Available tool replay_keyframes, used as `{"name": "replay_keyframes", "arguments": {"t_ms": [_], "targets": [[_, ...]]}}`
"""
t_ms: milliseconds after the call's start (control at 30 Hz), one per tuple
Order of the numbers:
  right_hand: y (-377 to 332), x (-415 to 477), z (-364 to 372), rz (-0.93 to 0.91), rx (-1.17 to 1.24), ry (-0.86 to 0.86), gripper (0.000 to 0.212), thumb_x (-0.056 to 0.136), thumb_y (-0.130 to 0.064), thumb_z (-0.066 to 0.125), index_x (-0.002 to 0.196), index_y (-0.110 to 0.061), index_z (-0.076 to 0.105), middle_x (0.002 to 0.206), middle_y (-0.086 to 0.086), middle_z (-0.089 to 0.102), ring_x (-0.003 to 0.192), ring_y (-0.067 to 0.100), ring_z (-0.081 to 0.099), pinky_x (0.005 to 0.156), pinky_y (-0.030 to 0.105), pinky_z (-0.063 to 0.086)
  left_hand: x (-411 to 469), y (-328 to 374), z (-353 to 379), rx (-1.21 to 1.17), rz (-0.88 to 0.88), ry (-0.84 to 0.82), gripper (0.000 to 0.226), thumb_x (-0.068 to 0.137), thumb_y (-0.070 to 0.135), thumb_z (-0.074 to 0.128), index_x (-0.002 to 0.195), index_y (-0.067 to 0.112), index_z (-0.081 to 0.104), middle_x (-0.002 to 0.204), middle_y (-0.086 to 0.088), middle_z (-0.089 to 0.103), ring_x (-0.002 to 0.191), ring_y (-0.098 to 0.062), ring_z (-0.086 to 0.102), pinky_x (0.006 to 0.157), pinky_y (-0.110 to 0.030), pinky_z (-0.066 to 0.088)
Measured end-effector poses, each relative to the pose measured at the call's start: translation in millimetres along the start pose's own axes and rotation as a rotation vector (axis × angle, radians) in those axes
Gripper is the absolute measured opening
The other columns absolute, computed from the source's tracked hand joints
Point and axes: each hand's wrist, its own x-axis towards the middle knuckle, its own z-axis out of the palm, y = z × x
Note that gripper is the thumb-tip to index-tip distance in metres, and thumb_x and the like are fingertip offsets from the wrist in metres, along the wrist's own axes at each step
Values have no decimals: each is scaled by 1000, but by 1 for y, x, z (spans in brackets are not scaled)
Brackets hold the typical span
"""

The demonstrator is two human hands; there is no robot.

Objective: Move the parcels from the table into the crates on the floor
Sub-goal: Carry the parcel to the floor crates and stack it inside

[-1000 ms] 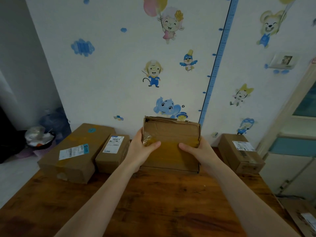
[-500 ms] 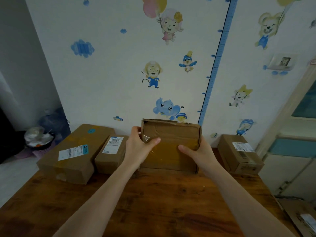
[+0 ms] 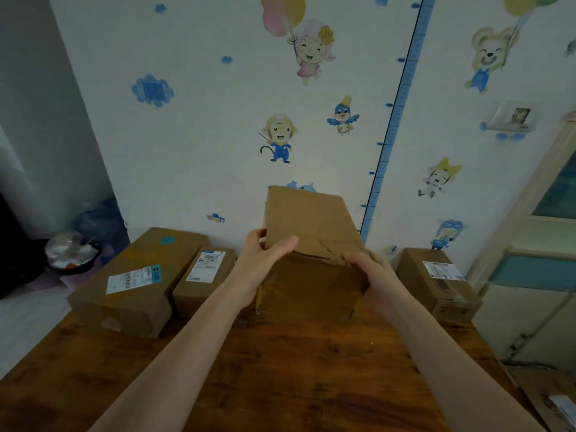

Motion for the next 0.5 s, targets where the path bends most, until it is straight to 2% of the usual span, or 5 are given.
{"name": "replay_keyframes", "arguments": {"t_ms": [100,167,333,433,500], "targets": [[-4,0,-3,-20,-24,-35,50,86,-8,62,132,-15,45,114,7,57,101,25,57,76,37,50,1,-4,1,21,-10,-15,57,84,11,69,132,15,39,117,-1,56,107,-19,55,99,-39,45],[-4,1,-6,-27,-66,-44,55,85,-7,65,135,-15,43,117,7,57,103,26,57,75,37,51,2,-9,-1,41,4,-14,53,83,3,69,126,18,42,111,2,57,101,-15,55,94,-35,46],[0,-3,1,-88,-150,18,48,82,-27,70,122,-16,46,109,0,59,89,16,60,57,25,53,2,-11,4,123,110,1,56,82,12,72,130,20,45,115,5,58,104,-12,57,92,-32,49],[7,-2,6,-161,-163,80,46,81,-21,72,119,-19,46,104,-6,57,90,9,57,64,23,49,0,-13,8,157,168,76,47,82,15,72,124,19,51,108,8,60,94,-6,57,79,-20,48],[11,-2,9,-196,-179,110,47,81,-17,72,120,-18,46,100,-9,56,90,9,55,67,21,48,1,-19,10,196,194,114,48,81,12,72,126,15,54,111,3,63,100,-12,59,83,-25,49]]}}
